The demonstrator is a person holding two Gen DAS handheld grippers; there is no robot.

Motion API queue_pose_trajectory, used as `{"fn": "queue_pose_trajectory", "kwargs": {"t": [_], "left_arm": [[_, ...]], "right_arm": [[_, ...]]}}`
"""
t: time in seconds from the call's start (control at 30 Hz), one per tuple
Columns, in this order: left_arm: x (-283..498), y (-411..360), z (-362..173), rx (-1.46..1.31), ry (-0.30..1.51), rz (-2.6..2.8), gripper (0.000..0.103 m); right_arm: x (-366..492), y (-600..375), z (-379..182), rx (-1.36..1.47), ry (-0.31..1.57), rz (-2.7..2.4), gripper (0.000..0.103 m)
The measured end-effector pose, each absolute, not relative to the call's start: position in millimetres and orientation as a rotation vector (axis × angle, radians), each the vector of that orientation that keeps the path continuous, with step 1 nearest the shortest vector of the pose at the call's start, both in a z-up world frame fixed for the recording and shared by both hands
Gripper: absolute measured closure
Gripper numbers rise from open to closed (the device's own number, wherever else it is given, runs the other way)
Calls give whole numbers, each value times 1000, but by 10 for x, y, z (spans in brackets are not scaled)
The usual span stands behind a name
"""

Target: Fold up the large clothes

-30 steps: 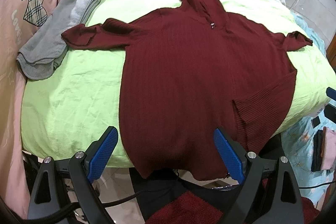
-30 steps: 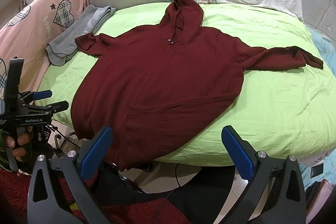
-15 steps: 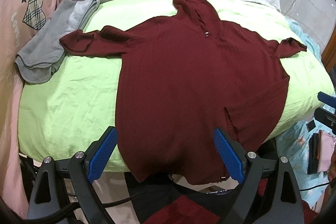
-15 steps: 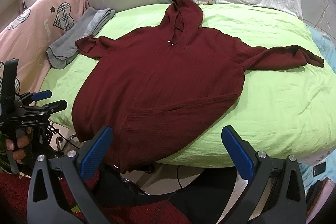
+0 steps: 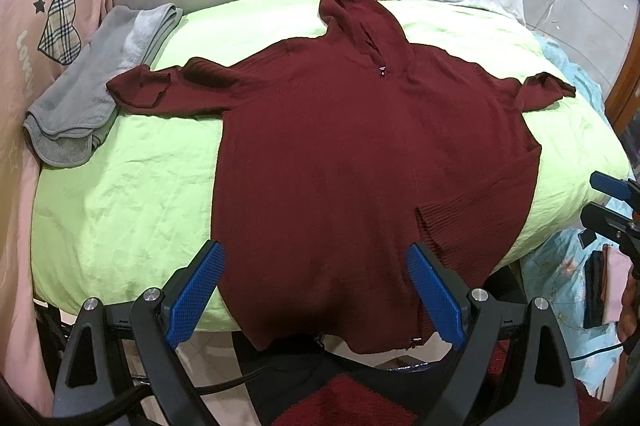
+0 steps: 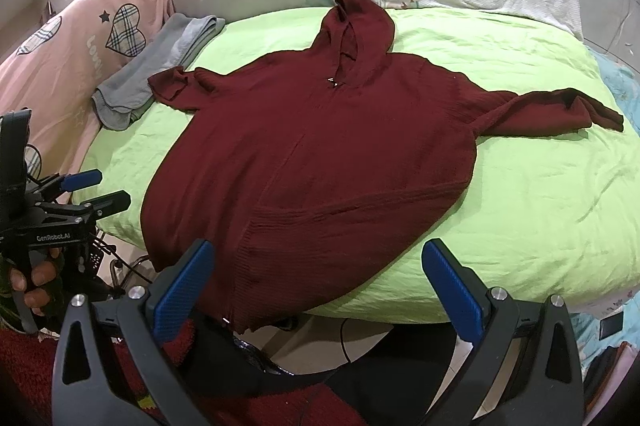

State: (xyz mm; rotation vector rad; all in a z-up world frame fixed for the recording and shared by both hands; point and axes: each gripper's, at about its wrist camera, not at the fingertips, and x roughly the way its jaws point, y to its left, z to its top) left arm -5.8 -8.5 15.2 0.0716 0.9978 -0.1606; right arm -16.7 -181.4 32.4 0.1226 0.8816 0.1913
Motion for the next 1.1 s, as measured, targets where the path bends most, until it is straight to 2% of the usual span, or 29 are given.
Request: {"fn": "queue_pose_trajectory", "kwargs": {"t": [0.53, 0.77, 0.83, 0.87, 1.1], "left_arm": [[-85, -121, 185, 88, 956, -163, 10], [-28, -146, 145, 95, 978, -167, 10], [16, -154, 111, 95, 986, -169, 10], [38, -159, 96, 96, 990, -169, 10], [315, -229, -7, 127, 1014, -160, 10]], "right_arm": [[-139, -1777, 303, 123, 905, 197, 0], [-93, -1815, 286, 148, 975, 192, 0], [-76, -1854, 275, 150, 943, 178, 0], [-81, -1907, 254, 131, 861, 166, 0], [118, -2584, 204, 210, 786, 35, 0]]}}
